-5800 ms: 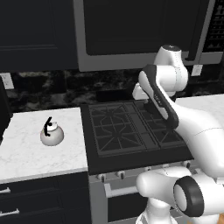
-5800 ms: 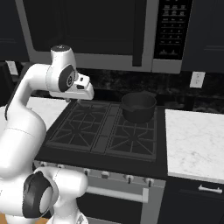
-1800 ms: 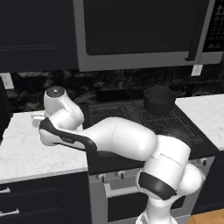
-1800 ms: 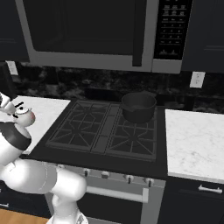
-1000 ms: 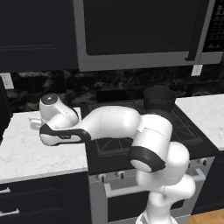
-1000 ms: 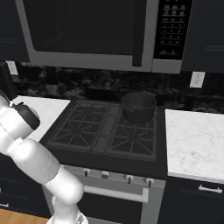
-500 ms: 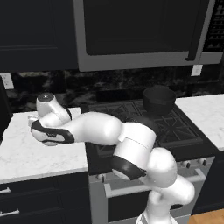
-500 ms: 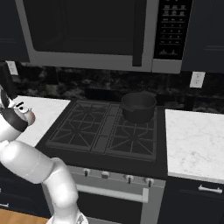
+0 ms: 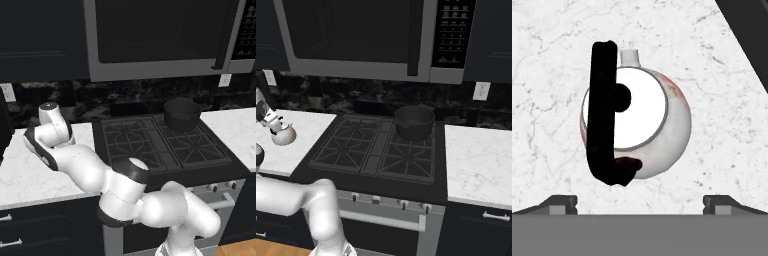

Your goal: Pick the kettle from the counter and place it on a stove burner. Then turn the burner on.

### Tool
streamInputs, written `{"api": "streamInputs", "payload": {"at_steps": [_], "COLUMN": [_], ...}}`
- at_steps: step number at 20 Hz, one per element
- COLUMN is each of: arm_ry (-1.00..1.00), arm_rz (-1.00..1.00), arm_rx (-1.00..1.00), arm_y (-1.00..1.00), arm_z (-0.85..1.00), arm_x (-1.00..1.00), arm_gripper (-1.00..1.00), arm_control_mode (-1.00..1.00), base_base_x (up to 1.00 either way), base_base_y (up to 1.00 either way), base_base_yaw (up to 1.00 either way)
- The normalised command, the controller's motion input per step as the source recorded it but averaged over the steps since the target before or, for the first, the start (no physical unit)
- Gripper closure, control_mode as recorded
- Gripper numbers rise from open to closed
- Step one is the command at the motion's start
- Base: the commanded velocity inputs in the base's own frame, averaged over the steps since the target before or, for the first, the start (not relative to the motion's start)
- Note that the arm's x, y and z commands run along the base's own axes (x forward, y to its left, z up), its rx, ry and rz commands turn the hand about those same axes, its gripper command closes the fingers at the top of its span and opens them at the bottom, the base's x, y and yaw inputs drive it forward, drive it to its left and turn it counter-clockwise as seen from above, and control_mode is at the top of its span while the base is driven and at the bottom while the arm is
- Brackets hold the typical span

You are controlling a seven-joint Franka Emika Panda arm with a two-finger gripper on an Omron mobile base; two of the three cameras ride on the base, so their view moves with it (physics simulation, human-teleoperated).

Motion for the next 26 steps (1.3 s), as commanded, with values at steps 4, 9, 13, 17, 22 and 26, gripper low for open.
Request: {"api": "streamInputs", "payload": {"at_steps": [4, 9, 13, 17, 22, 26], "arm_ry": [0.0, 0.0, 0.0, 0.0, -0.12, -0.18], "arm_rz": [0.0, 0.0, 0.0, -0.05, -0.11, -0.11], "arm_rx": [-0.02, -0.03, -0.01, 0.0, 0.0, 0.0], "arm_y": [0.13, 0.13, 0.03, -0.11, -0.49, -0.3], "arm_z": [-0.22, -0.24, -0.13, -0.08, -0.04, 0.01], "arm_x": [0.23, 0.21, 0.11, -0.02, -0.18, -0.37], "arm_gripper": [-1.0, -1.0, -1.0, 1.0, 1.0, 1.0], "arm_control_mode": [-1.0, -1.0, -1.0, -1.0, -1.0, -1.0], "base_base_x": [0.0, 0.0, 0.0, 0.0, 0.0, 0.0], "base_base_y": [0.0, 0.0, 0.0, 0.0, 0.0, 0.0], "base_base_yaw": [0.0, 0.0, 0.0, 0.0, 0.0, 0.0]}}
